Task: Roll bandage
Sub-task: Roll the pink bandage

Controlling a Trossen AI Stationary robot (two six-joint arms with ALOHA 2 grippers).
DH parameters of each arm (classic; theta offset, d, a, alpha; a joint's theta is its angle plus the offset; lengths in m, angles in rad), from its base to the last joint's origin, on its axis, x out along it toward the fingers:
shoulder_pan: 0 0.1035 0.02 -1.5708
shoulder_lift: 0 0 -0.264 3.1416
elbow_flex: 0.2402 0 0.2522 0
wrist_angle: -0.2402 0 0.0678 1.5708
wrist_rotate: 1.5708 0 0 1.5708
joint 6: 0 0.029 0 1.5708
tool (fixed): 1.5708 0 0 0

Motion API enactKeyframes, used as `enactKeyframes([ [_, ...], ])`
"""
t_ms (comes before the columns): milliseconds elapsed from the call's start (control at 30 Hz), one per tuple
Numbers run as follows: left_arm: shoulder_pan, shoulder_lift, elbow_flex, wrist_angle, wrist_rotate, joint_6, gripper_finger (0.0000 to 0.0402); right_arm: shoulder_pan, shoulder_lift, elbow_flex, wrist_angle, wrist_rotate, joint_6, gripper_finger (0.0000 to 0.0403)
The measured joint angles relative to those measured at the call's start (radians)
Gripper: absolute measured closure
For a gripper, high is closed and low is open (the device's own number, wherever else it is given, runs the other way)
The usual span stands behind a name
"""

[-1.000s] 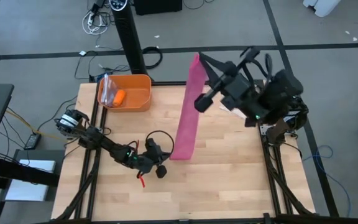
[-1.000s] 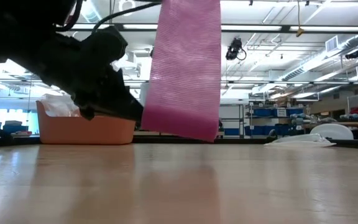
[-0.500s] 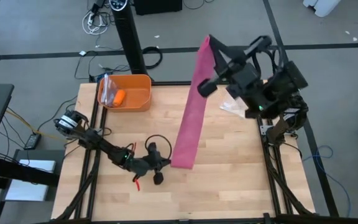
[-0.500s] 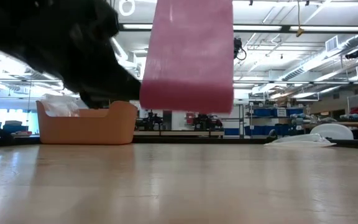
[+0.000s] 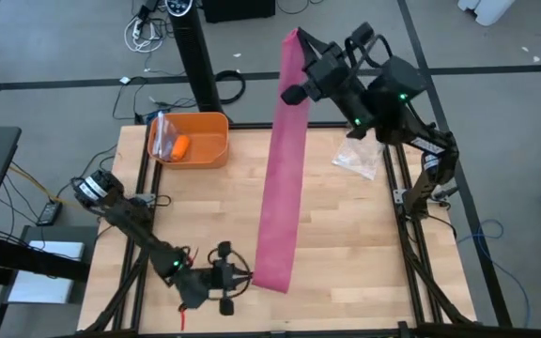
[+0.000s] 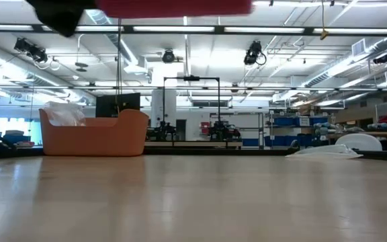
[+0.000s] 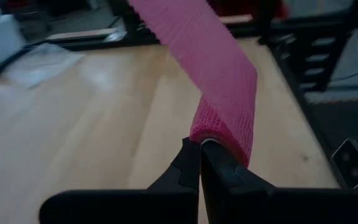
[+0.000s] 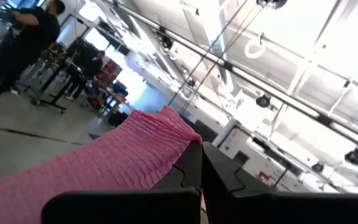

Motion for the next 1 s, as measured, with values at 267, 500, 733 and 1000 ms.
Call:
enactKeyframes([
  [267, -0.158, -0.040, 0.099, -0.213, -0.178, -0.090, 0.0396, -0.106, 0.000, 0.000, -0.094, -0.095, 0.160, 0.0403],
  [500, -0.254, -0.041, 0.148, -0.212, -0.312, -0.014, 0.0396, -0.265, 0.016, -0.026, -0.285, -0.259, 0.451, 0.0403],
  [733, -0.298, -0.041, 0.194, -0.213, -0.351, 0.059, 0.0396, -0.362, 0.024, -0.204, -0.342, -0.414, 0.630, 0.0403],
  [1000, -0.301, -0.041, 0.198, -0.215, -0.355, 0.063, 0.0396, -0.369, 0.024, -0.449, -0.335, -0.531, 0.734, 0.0402],
])
